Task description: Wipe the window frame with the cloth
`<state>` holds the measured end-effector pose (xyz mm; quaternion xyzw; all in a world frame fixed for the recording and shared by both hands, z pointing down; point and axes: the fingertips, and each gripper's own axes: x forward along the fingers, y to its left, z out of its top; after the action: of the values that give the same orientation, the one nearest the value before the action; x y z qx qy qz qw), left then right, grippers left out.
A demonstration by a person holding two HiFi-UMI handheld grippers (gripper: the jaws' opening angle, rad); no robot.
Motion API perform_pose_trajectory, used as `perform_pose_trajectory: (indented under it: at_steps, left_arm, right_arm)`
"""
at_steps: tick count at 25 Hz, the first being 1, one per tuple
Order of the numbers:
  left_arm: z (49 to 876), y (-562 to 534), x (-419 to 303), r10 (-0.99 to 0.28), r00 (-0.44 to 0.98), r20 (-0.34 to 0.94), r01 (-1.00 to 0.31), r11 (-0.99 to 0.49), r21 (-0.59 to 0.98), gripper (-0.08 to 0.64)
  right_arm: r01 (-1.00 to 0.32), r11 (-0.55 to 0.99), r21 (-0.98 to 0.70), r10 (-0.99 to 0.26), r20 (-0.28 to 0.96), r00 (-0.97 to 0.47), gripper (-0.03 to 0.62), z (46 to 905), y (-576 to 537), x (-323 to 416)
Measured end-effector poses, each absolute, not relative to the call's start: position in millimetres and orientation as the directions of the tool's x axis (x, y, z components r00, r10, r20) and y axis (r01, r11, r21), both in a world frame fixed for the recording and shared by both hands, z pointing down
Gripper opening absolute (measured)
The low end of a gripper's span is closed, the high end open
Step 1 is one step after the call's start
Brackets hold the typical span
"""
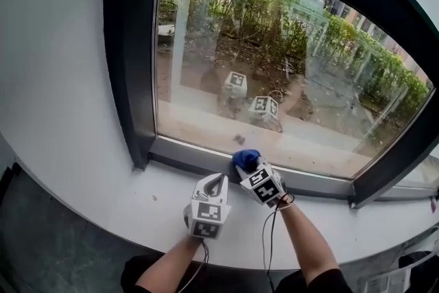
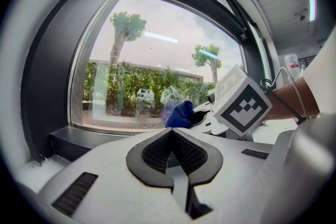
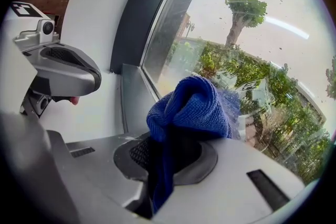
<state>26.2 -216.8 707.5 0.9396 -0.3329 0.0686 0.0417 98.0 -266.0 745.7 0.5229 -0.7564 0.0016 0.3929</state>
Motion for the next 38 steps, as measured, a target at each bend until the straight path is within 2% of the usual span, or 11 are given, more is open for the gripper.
perform_pose_trajectory:
  at_steps: [38]
  left_arm:
    - [705,-209,12,-0.659,0.738,0.149,-0.668,-0.744,0.015,0.006]
  right_arm:
    - [-0.787,0.470,0.400,-0.781,0.603,-0.160,0.041,746,-272,77]
